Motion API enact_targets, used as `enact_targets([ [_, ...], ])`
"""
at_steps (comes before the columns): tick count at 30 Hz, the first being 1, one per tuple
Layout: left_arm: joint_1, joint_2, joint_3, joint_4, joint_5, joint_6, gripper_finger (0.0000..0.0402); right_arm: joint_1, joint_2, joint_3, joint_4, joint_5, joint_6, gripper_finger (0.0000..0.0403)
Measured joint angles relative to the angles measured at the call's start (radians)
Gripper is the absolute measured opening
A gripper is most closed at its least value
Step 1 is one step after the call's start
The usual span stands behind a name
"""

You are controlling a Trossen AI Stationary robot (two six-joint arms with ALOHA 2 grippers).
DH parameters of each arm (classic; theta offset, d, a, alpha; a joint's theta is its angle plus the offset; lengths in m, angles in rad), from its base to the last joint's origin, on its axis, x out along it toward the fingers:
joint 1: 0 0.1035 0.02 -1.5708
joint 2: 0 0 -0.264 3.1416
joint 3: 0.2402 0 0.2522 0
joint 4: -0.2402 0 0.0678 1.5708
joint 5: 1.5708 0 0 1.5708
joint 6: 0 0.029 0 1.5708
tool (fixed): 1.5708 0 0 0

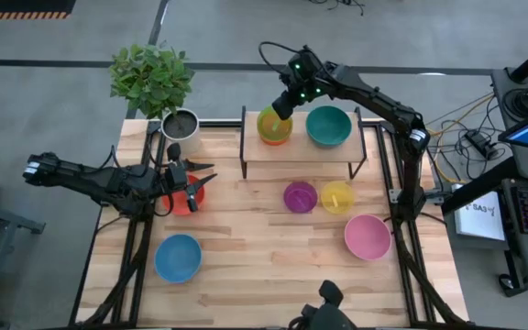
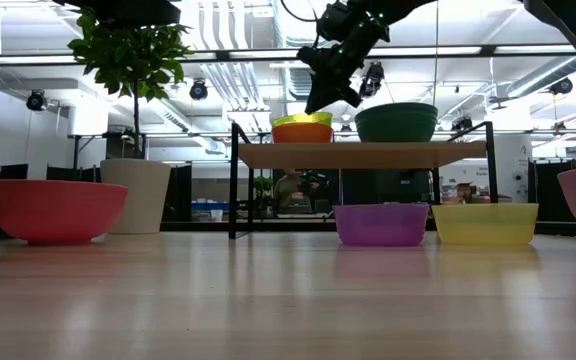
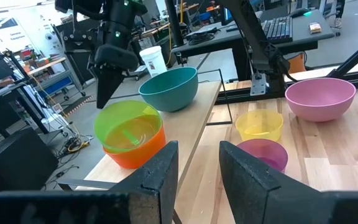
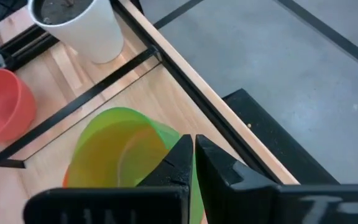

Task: Place and stack bowls onto a shelf
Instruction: Stack the small green bowl on top of the small orange bowl on the shelf, then stack the large orange bowl on top of the large dark green bowl on the shelf

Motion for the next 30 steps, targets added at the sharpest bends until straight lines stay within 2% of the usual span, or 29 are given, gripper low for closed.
enact_targets([
  [8, 0.000, 0.000, 0.000, 0.000, 0.000, 0.000, 0.0100, 0.000, 0.001, -0.052, 0.026, 0.018, 0.005, 0.0009],
  [18, 0.000, 0.000, 0.000, 0.000, 0.000, 0.002, 0.0100, 0.014, -0.036, -0.012, 0.050, 0.017, -0.001, 0.0009],
  [30, 0.000, 0.000, 0.000, 0.000, 0.000, 0.005, 0.0100, 0.027, -0.031, -0.120, 0.073, 0.046, 0.006, 0.0009],
])
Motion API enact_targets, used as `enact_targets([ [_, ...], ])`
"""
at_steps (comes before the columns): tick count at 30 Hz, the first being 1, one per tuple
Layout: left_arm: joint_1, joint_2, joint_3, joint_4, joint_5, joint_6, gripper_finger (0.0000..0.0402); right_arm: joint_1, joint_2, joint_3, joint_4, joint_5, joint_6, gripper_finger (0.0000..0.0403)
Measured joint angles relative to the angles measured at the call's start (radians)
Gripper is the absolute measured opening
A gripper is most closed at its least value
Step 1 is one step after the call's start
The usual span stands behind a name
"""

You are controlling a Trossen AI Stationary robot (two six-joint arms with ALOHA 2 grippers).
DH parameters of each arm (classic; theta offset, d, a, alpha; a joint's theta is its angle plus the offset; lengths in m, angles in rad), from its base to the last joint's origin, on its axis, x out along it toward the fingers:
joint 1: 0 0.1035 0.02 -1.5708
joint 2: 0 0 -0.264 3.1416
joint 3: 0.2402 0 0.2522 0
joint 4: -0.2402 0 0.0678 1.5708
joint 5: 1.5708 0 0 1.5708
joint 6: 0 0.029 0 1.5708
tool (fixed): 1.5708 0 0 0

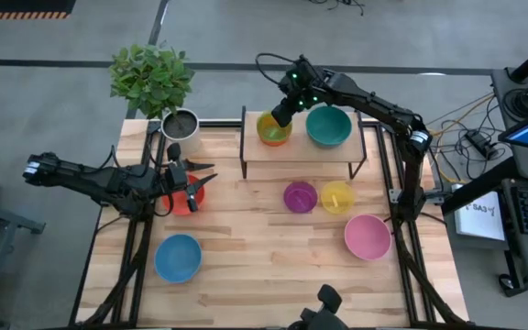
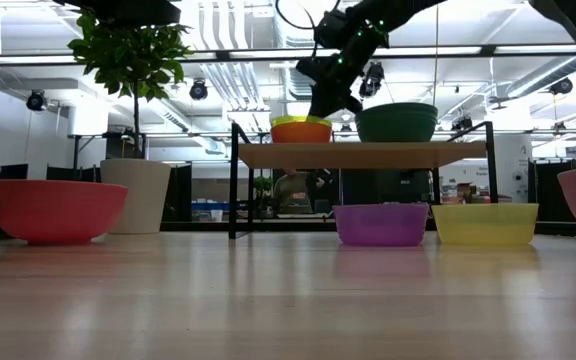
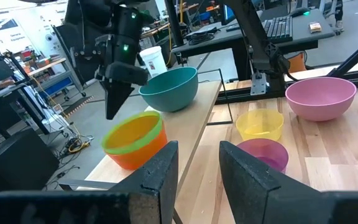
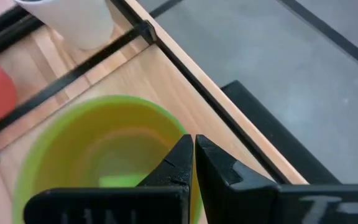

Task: Place and stack bowls onto a shelf
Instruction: Stack the large orange bowl on top of the large dark green bowl on the shelf

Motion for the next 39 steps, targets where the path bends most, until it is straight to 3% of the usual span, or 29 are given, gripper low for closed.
enact_targets([
  [11, 0.000, 0.000, 0.000, -0.001, 0.000, 0.000, 0.0100, 0.055, -0.071, 0.055, -0.017, -0.004, -0.025, 0.0009],
  [19, 0.000, 0.000, 0.000, -0.001, 0.000, -0.021, 0.0100, 0.205, -0.213, -0.053, -0.023, -0.001, -0.076, 0.0009],
  [32, 0.000, 0.028, 0.001, 0.055, 0.000, -0.062, 0.0088, 0.511, -0.559, -0.606, 0.296, -0.001, -0.030, 0.0009],
  [39, 0.000, 0.077, 0.001, 0.048, -0.024, -0.230, 0.0087, 0.687, -0.676, -0.863, 0.412, 0.020, 0.025, 0.0009],
])
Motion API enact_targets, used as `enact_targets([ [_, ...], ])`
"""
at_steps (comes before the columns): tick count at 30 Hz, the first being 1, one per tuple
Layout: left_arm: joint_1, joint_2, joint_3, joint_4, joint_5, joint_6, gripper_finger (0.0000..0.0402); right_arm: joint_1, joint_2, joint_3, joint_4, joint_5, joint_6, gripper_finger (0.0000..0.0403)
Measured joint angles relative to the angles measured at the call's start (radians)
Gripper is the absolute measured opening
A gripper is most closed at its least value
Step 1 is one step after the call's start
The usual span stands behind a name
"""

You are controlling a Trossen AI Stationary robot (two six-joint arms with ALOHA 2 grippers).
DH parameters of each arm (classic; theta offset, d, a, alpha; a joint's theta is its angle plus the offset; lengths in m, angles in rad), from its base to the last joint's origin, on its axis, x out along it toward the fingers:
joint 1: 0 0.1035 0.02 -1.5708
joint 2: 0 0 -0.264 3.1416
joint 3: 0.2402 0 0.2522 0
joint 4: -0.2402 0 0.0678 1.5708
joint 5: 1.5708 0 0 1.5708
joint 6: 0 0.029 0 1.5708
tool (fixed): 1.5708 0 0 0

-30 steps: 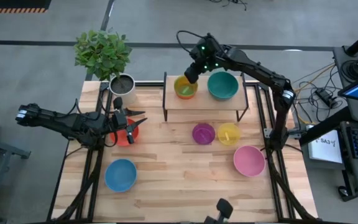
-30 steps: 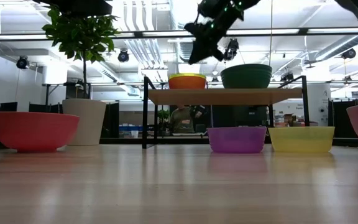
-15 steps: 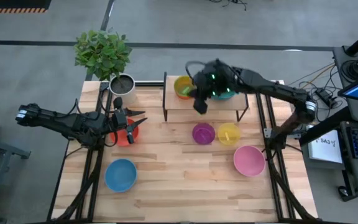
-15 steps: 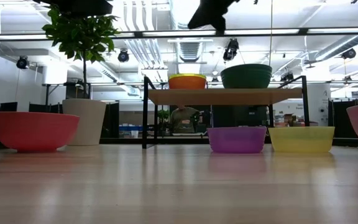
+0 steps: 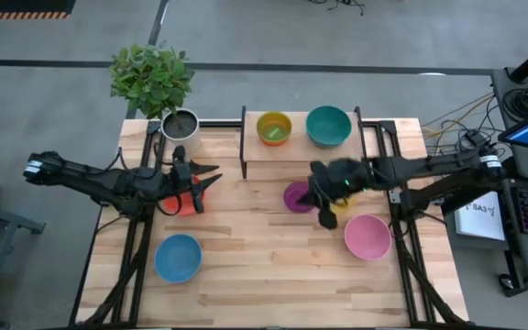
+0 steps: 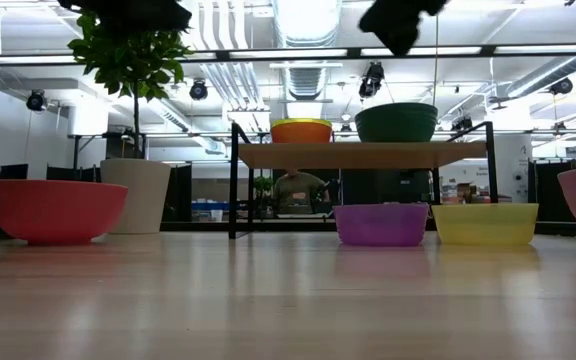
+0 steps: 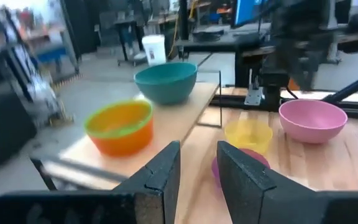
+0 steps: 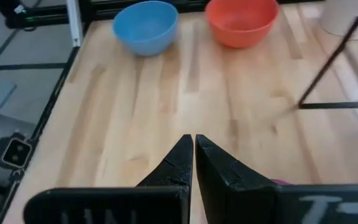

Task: Place and stack bowls onto a shelf
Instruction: Stack the large orange bowl on top of the large dark green bowl on the shelf

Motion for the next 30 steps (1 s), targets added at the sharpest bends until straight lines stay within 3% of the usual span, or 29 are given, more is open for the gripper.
enact_targets([
  [9, 0.019, 0.114, 0.000, -0.252, 0.007, -0.442, 0.0087, 0.129, -0.104, -0.228, 0.227, 0.082, 0.027, 0.0009],
  [14, 0.057, 0.184, 0.046, -0.504, 0.110, -0.712, 0.0087, 0.150, -0.154, -0.297, 0.281, 0.083, 0.005, 0.0009],
  [19, 0.081, 0.297, 0.177, -0.785, 0.136, -0.864, 0.0087, 0.151, -0.183, -0.335, 0.323, 0.083, -0.025, 0.0009],
  [24, 0.090, 0.431, 0.298, -1.101, 0.236, -1.091, 0.0088, 0.152, -0.198, -0.352, 0.323, 0.082, -0.022, 0.0009],
  [30, 0.090, 0.576, 0.328, -1.219, 0.366, -1.173, 0.0117, 0.152, -0.200, -0.371, 0.324, 0.076, -0.022, 0.0009],
])
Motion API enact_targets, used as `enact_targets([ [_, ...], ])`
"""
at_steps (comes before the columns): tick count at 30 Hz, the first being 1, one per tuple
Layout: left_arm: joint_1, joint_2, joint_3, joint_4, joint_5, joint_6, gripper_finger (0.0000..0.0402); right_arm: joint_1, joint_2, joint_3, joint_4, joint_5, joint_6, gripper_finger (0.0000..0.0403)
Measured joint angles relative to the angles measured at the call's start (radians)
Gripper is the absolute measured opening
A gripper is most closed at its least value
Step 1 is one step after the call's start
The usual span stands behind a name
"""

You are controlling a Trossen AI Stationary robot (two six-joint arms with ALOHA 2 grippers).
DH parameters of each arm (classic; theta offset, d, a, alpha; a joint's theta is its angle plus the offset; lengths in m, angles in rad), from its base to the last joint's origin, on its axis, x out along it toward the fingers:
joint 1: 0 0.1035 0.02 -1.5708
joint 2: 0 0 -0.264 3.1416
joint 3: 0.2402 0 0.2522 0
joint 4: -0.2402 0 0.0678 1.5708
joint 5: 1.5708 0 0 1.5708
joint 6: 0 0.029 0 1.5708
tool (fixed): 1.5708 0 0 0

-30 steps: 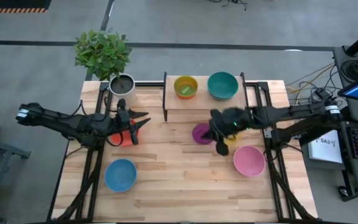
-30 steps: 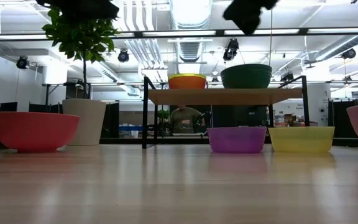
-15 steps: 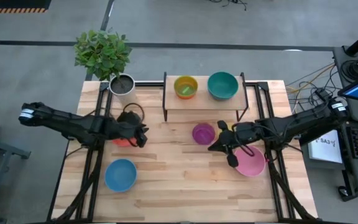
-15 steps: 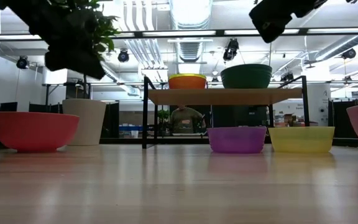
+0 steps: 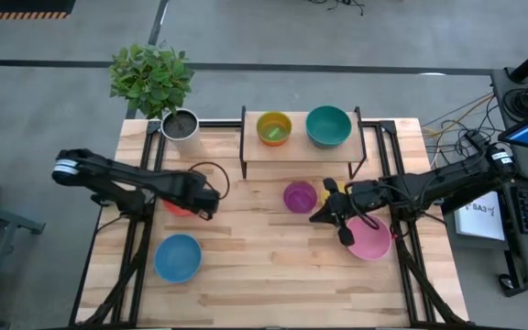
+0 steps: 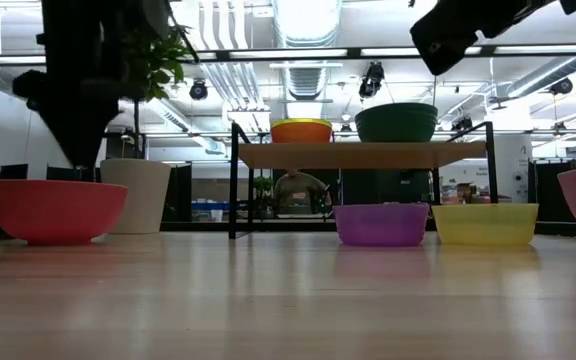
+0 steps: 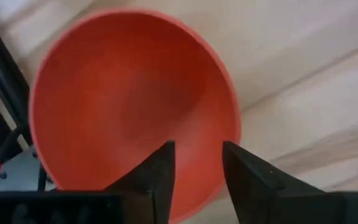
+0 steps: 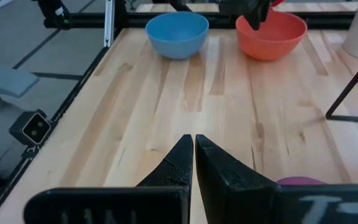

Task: Place and stack bowls onto a shelf
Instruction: Stack the large orange bowl on top of the large dark green bowl on the shelf

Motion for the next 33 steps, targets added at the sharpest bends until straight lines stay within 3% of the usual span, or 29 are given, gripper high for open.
enact_targets([
  [8, 0.000, 0.073, 0.000, 0.009, 0.002, 0.039, 0.0200, 0.000, -0.002, -0.027, -0.002, -0.002, 0.020, 0.0009],
  [14, 0.000, 0.047, 0.000, 0.025, 0.009, 0.072, 0.0225, 0.000, -0.002, -0.031, -0.001, -0.002, 0.032, 0.0009],
  [22, -0.003, -0.009, -0.003, 0.093, 0.062, 0.107, 0.0218, 0.000, -0.002, -0.031, -0.001, -0.002, 0.048, 0.0009],
  [29, -0.001, 0.063, -0.056, 0.167, 0.060, 0.140, 0.0197, 0.000, -0.002, -0.031, -0.001, -0.001, 0.054, 0.0009],
  [33, -0.001, 0.106, -0.053, 0.187, 0.047, 0.167, 0.0160, 0.000, -0.002, -0.031, -0.002, -0.001, 0.078, 0.0009],
])
